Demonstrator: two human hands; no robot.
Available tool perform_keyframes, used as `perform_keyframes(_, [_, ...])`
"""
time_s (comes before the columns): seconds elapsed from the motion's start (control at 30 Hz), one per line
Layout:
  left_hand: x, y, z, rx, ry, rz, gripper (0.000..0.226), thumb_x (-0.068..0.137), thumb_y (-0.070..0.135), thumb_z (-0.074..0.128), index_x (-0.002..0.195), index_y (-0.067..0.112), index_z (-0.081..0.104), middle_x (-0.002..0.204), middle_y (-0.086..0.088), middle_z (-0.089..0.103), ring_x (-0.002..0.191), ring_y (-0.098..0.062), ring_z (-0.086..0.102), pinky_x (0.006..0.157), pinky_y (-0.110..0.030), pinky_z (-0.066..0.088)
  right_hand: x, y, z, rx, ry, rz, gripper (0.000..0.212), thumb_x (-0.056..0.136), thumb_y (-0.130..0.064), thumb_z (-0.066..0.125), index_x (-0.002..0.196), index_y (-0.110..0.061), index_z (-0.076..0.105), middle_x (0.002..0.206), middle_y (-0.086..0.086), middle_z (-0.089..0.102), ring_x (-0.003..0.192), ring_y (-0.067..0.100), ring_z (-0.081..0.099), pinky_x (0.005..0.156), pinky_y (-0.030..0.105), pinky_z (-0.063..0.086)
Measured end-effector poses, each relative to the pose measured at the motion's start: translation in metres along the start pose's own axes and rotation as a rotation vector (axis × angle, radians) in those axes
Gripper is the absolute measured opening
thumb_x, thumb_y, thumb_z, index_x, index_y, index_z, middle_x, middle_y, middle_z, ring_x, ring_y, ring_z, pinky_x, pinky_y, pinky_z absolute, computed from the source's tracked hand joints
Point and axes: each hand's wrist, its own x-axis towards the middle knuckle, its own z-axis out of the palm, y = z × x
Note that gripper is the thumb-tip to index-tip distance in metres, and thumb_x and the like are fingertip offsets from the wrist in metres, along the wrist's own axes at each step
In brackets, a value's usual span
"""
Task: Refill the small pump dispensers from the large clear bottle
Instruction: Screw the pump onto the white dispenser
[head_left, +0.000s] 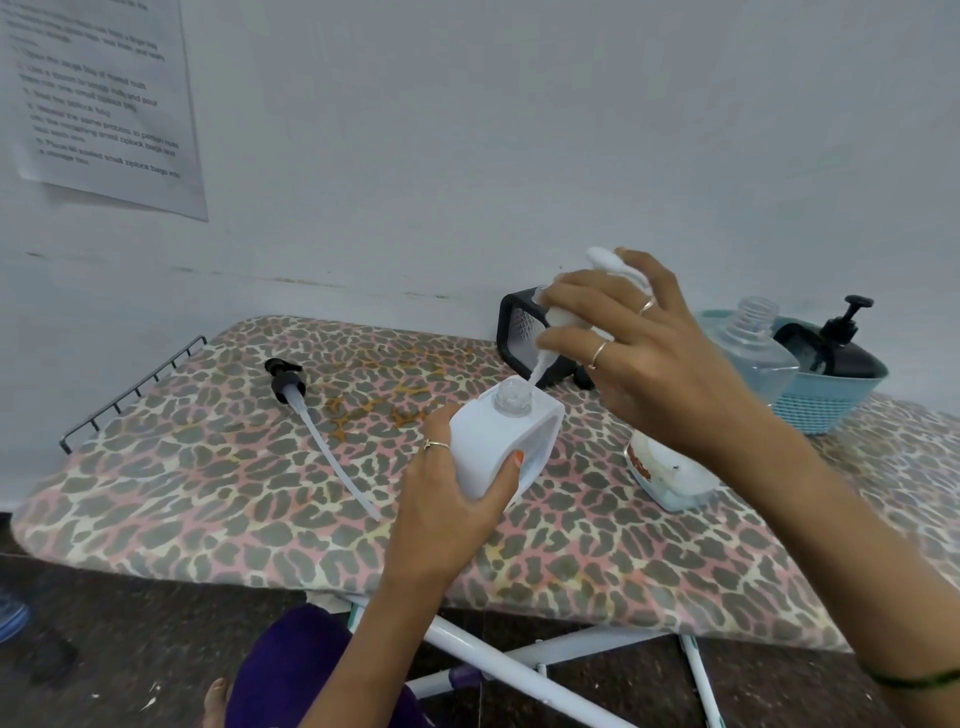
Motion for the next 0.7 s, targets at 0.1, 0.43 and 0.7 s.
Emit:
perform_keyframes(0.1, [0.0,0.0,0.0,-0.005,0.004,0.004,0.059,0.082,0.038,0.072,0.13,0.026,0.04,0.113,0.006,0.056,0.101,-0.011,0.055,0.082,-0.027,0.05,0.001,-0.01,0.008,0.013,-0.069,-0.05,0.029,0.098,-0.007,0.042,0.101,-0.013,0.071,0.128,0.01,0.063,0.127,0.026,0.05,0.113,0.053,0.024])
perform_keyframes(0.43, [0.0,-0.002,0.001,-0.027,0.005,0.023,0.062,0.078,0.053,0.063,0.13,0.029,0.039,0.115,0.009,0.056,0.101,-0.004,0.054,0.082,-0.012,0.045,-0.002,-0.034,0.016,0.252,-0.162,-0.02,0.063,0.078,0.016,0.045,0.132,-0.017,0.051,0.143,0.007,0.051,0.138,0.022,0.038,0.116,0.057,0.017])
perform_keyframes(0.7, [0.0,-0.004,0.002,-0.017,-0.007,0.021,0.059,0.078,0.049,0.064,0.128,0.028,0.04,0.11,0.01,0.056,0.099,-0.006,0.055,0.08,-0.018,0.048,-0.025,-0.063,0.018,1.0,0.121,0.904,0.054,0.077,-0.004,0.049,0.127,-0.023,0.052,0.129,-0.012,0.058,0.124,0.003,0.051,0.108,0.03,0.04])
